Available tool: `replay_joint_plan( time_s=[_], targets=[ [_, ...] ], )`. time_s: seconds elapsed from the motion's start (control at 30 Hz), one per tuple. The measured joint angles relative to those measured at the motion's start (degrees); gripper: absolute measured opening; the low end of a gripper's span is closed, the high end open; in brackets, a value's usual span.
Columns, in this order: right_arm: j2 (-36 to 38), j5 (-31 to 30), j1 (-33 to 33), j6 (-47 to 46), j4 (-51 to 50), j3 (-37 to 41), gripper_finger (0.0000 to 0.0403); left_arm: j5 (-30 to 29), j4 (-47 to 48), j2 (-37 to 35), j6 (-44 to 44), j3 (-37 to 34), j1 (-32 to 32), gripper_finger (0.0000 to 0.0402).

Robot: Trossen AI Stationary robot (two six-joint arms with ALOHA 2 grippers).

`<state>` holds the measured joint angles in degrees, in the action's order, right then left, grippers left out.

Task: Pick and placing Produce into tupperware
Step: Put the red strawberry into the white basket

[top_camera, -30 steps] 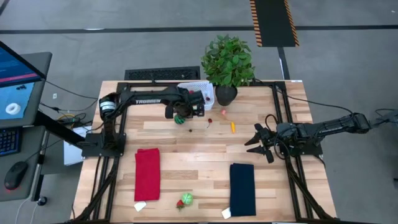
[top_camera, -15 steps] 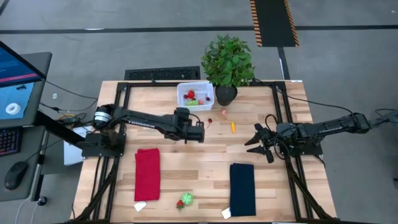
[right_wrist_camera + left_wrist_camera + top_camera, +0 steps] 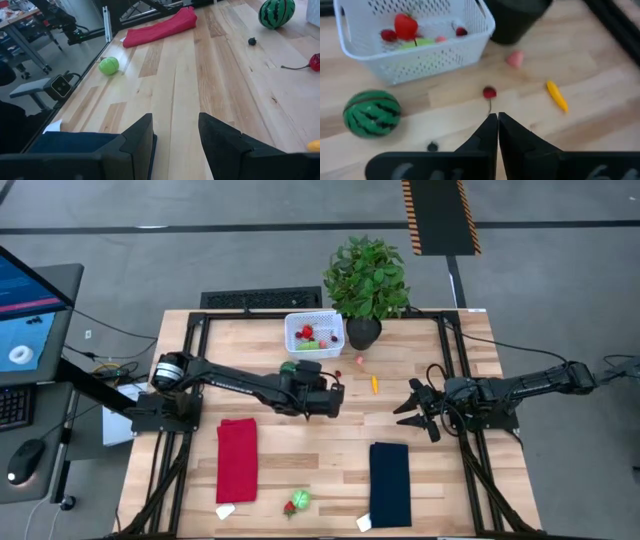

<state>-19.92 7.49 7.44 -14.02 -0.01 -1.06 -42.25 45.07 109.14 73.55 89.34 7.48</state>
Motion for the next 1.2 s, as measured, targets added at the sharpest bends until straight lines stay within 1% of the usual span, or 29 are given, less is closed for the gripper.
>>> replay_joint_plan(
  time_s=[0.07, 0.13, 0.17, 0.23, 0.27, 0.3, 0.37, 0.47, 0.57, 0.6, 0.63, 0.7, 0.77, 0.83, 0.97, 1.03, 1.17, 1.2],
  targets=[
    [0.0, 0.0, 0.0, 0.0, 0.0, 0.0, 0.0182, 1.2, 0.2, -0.2, -0.4, 0.1, 0.3, 0.0004],
    [0.0, 0.0, 0.0, 0.0, 0.0, 0.0, 0.0182, 0.5, 0.0, -0.3, -3.2, 0.1, 0.4, 0.0004],
    [0.0, 0.0, 0.0, 0.0, 0.0, 0.0, 0.0182, -0.1, -0.1, -0.3, -7.3, 0.1, 0.4, 0.0004],
    [0.0, 0.0, 0.0, 0.0, 0.0, 0.0, 0.0182, 1.0, 0.0, -0.3, -19.5, 0.1, 0.4, 0.0004],
    [0.0, 0.0, 0.0, 0.0, 0.0, 0.0, 0.0182, 1.0, 0.5, -0.3, -22.8, 0.1, 0.4, 0.0004],
    [0.0, 0.0, 0.0, 0.0, 0.0, 0.0, 0.0182, 0.3, 1.8, -0.3, -23.5, 0.1, 0.8, 0.0004],
    [0.0, 0.0, 0.0, 0.0, 0.0, 0.0, 0.0182, -1.7, 6.5, -0.3, -21.9, 0.2, 1.8, 0.0004],
    [0.0, 0.0, 0.0, 0.0, 0.0, 0.0, 0.0182, -9.9, 12.5, -0.3, -20.8, 0.2, 5.2, 0.0004],
    [0.0, 0.0, 0.0, 0.0, 0.0, 0.0, 0.0182, -20.7, 16.5, -0.4, -14.3, -0.5, 10.5, 0.0004],
    [0.0, 0.0, 0.0, 0.0, 0.0, 0.0, 0.0182, -23.3, 17.0, -0.4, -12.4, -0.7, 12.5, 0.0004],
    [0.0, 0.0, 0.0, 0.0, 0.0, 0.0, 0.0182, -24.7, 18.4, -0.4, -9.7, -0.8, 14.4, 0.0004],
    [0.0, 0.0, 0.0, 0.0, 0.0, 0.0, 0.0182, -24.3, 21.7, -0.4, -4.2, -1.0, 17.4, 0.0004],
    [0.0, 0.0, 0.0, 0.0, 0.0, 0.0, 0.0182, -21.4, 24.0, -0.5, 0.5, -1.9, 20.0, 0.0004],
    [0.0, 0.0, 0.0, 0.0, 0.0, 0.0, 0.0182, -18.1, 23.9, -0.5, 3.6, -2.9, 22.7, 0.0004],
    [0.0, 0.0, 0.0, 0.0, 0.0, 0.0, 0.0182, -11.0, 22.0, -0.4, 6.8, -4.4, 27.8, 0.0004],
    [0.0, 0.0, 0.0, 0.0, 0.0, 0.0, 0.0182, -11.0, 21.1, -0.4, 8.8, -4.4, 30.0, 0.0004],
    [0.0, 0.0, 0.0, 0.0, 0.0, 0.0, 0.0182, -13.4, 20.6, -0.4, 12.8, -4.4, 33.9, 0.0004],
    [0.0, 0.0, 0.0, 0.0, 0.0, 0.0, 0.0182, -13.2, 20.8, -0.4, 13.0, -4.4, 34.6, 0.0004]
  ],
)
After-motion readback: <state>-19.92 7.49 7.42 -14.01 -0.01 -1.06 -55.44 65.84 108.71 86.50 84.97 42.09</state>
